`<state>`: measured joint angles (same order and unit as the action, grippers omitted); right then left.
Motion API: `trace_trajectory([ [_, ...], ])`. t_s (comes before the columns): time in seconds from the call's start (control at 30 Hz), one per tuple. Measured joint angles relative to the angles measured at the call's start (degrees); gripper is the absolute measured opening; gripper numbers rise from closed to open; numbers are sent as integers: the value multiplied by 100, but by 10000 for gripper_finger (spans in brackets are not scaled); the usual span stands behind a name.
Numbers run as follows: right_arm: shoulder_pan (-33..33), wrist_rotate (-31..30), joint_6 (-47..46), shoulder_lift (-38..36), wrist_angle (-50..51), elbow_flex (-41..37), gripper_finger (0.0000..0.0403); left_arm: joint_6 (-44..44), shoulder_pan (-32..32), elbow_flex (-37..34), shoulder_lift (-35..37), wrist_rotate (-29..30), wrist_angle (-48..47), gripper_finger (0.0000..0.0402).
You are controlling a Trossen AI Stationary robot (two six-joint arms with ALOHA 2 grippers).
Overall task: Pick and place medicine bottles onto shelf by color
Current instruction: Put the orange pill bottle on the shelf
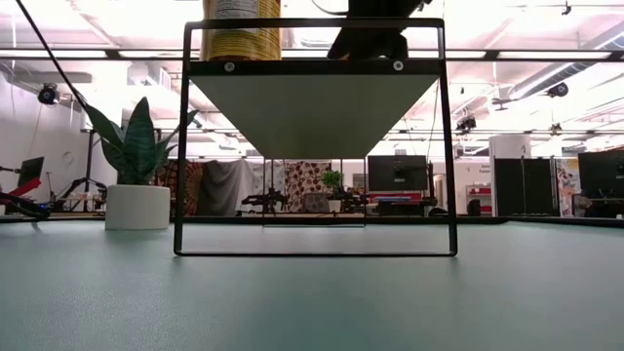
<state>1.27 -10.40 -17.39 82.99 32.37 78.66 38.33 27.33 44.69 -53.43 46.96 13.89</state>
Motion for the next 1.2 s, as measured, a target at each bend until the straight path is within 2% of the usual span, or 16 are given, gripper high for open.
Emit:
trace_trajectory([
  [0.37,121,-615,-363,45,-4,-222,105,11,0,-7,0,2,-64,178],
  [1.2,224,-419,-562,45,-139,-364,105,111,0,-5,0,4,-83,178],
])
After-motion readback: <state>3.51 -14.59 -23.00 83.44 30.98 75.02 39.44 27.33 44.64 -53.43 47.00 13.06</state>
